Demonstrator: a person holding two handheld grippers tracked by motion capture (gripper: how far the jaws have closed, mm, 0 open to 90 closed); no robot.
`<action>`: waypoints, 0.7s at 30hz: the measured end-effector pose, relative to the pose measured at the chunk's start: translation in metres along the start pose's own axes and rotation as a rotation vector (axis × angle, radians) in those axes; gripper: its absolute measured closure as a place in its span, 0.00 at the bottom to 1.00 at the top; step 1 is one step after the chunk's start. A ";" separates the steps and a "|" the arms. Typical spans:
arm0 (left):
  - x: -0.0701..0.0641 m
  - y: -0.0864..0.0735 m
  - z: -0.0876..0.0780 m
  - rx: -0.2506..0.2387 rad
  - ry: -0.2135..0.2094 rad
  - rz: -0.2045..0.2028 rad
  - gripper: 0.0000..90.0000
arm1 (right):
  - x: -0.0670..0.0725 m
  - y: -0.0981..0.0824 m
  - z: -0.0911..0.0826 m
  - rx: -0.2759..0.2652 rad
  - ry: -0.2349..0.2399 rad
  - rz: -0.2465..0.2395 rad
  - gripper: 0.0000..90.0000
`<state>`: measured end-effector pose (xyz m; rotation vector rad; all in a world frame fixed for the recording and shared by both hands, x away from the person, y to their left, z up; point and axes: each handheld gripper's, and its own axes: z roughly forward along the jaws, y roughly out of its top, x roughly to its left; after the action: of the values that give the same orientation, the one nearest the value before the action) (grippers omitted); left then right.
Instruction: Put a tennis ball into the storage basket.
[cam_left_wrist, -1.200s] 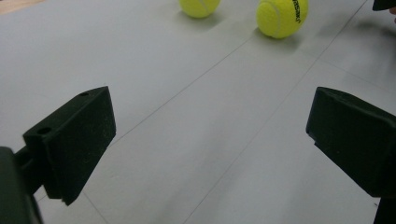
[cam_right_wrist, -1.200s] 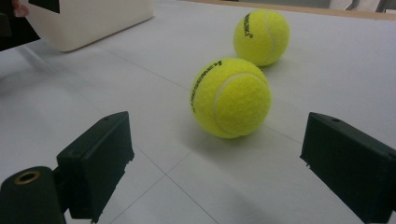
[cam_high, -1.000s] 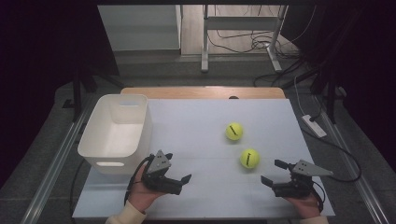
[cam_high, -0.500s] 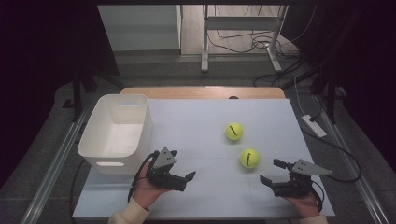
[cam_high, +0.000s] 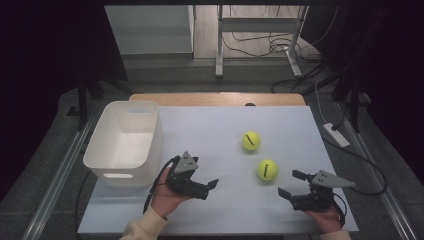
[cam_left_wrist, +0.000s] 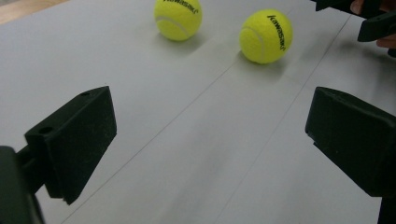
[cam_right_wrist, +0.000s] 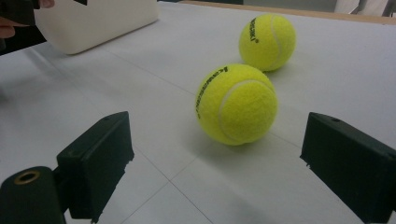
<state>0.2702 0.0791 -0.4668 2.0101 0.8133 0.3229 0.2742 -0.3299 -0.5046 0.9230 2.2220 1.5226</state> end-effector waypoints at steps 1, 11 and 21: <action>-0.001 0.002 0.001 -0.003 -0.004 0.002 0.04 | 0.000 0.000 0.000 -0.004 0.000 0.001 0.09; -0.004 0.013 0.011 -0.011 -0.035 0.009 0.04 | 0.001 0.001 0.001 0.000 0.001 -0.005 0.09; -0.009 0.023 0.023 -0.012 -0.079 0.009 0.05 | 0.002 0.002 -0.001 -0.006 -0.008 -0.007 0.09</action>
<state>0.2854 0.0495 -0.4593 2.0026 0.7511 0.2515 0.2726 -0.3293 -0.5021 0.9175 2.2114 1.5191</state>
